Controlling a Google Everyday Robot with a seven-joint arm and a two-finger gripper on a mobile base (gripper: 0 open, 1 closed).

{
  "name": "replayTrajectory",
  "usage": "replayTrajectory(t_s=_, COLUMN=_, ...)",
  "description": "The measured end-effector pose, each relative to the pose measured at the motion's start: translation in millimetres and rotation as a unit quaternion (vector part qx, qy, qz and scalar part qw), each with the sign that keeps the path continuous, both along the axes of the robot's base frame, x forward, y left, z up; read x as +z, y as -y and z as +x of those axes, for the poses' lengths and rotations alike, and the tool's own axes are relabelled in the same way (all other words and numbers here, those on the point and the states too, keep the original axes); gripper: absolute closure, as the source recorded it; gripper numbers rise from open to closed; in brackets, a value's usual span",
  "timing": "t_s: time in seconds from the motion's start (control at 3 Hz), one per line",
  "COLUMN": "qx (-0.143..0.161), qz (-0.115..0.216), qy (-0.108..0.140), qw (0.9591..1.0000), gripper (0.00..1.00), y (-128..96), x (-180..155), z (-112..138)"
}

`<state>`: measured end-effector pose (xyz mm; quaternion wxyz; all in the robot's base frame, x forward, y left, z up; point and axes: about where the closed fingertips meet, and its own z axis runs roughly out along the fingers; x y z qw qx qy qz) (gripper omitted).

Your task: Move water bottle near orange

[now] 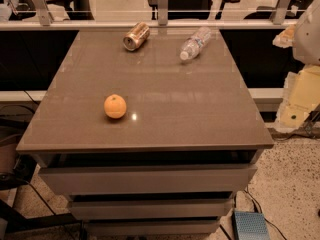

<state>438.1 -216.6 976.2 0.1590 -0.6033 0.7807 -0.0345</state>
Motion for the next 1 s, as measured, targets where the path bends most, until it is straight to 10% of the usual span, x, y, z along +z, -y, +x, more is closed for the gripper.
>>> replayTrajectory(t_s=0.33, qx=0.000, qz=0.000, qy=0.000, qw=1.0000, gripper=0.00, y=0, x=0, z=0)
replayTrajectory(t_s=1.0, qx=0.027, qz=0.020, qy=0.103, qw=0.9941, gripper=0.00, y=22, x=15, z=61)
